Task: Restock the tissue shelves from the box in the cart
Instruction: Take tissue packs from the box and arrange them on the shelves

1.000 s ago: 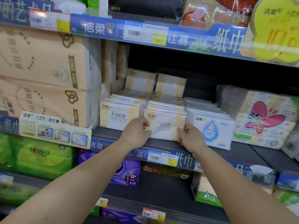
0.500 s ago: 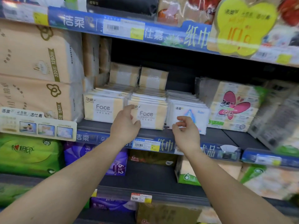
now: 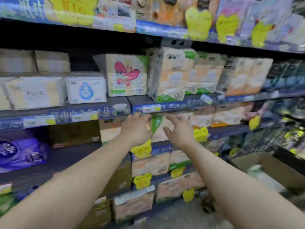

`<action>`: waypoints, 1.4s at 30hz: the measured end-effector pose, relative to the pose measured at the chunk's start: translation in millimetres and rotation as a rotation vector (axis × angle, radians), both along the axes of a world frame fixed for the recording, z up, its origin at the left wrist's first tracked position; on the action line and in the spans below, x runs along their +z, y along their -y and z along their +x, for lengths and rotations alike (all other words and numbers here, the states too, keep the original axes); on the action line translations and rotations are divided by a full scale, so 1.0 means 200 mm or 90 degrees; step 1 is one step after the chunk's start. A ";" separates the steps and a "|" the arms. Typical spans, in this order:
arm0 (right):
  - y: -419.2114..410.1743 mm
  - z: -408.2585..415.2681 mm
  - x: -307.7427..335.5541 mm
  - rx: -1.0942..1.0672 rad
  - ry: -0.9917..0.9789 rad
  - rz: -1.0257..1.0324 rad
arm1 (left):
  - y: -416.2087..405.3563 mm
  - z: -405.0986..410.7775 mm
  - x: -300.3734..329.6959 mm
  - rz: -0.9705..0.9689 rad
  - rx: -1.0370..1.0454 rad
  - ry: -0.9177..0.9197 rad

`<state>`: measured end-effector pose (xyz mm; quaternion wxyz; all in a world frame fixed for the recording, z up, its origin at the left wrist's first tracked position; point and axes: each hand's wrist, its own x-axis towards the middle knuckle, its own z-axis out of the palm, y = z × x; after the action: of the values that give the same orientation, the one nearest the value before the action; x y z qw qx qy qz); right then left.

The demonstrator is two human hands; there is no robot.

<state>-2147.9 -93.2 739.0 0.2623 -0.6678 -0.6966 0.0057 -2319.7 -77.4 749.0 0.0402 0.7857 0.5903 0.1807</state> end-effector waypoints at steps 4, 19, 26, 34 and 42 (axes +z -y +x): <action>0.25 0.55 -0.04 -0.130 0.011 -0.011 | 0.12 0.61 -0.02 0.005 -0.117 -0.033; 0.70 1.99 -0.40 -0.497 -0.070 -0.074 | 0.17 2.28 -0.35 -0.087 -0.452 -0.066; 0.36 2.58 -0.46 -0.570 -0.104 -0.112 | -0.29 2.85 -0.46 -0.132 -0.499 -0.071; 0.04 2.99 -0.69 -0.558 -0.158 -0.176 | -0.74 3.25 -0.68 -0.197 -0.505 -0.160; -0.19 3.43 -1.00 -0.515 -0.198 -0.251 | -0.99 3.55 -1.04 -0.298 -0.429 -0.174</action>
<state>-1462.8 -55.1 539.5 0.2129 -0.9137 -0.3188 0.1349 -1609.0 120.4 540.5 0.1958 0.9209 0.3257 -0.0867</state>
